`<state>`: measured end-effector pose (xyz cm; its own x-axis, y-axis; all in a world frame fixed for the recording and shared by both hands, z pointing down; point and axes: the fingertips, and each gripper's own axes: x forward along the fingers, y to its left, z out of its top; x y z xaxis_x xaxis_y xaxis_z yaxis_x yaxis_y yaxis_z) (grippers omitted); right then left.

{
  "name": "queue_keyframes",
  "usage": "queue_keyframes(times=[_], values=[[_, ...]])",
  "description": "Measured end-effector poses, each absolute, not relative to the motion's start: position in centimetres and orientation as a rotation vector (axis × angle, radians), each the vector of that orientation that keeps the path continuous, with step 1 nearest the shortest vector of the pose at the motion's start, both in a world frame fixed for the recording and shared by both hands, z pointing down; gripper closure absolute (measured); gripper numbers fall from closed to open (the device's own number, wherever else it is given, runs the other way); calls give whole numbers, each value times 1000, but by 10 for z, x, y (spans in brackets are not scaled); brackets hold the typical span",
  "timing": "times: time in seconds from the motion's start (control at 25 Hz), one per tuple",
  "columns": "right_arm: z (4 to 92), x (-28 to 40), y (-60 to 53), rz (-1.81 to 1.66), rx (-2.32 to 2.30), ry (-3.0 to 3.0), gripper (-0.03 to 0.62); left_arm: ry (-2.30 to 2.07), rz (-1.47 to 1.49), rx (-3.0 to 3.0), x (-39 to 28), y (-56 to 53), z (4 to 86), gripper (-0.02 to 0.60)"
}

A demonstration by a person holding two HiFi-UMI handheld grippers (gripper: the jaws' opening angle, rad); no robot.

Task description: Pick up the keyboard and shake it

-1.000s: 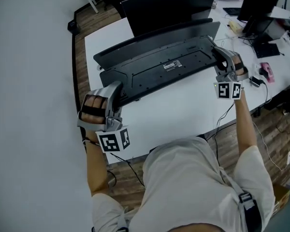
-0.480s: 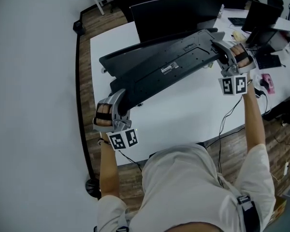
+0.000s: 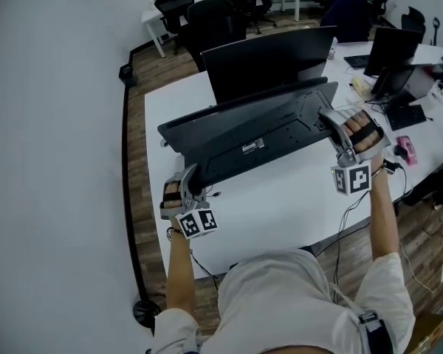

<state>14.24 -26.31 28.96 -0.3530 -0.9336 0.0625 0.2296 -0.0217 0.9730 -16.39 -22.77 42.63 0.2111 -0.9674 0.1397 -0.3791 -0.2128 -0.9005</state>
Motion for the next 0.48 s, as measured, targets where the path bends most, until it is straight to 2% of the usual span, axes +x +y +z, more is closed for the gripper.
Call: queue_keyframes(times=[0.48], values=[[335, 158, -222, -1489, 899, -1440, 479, 1217, -1013, -1708, -170, -282, 394, 482]])
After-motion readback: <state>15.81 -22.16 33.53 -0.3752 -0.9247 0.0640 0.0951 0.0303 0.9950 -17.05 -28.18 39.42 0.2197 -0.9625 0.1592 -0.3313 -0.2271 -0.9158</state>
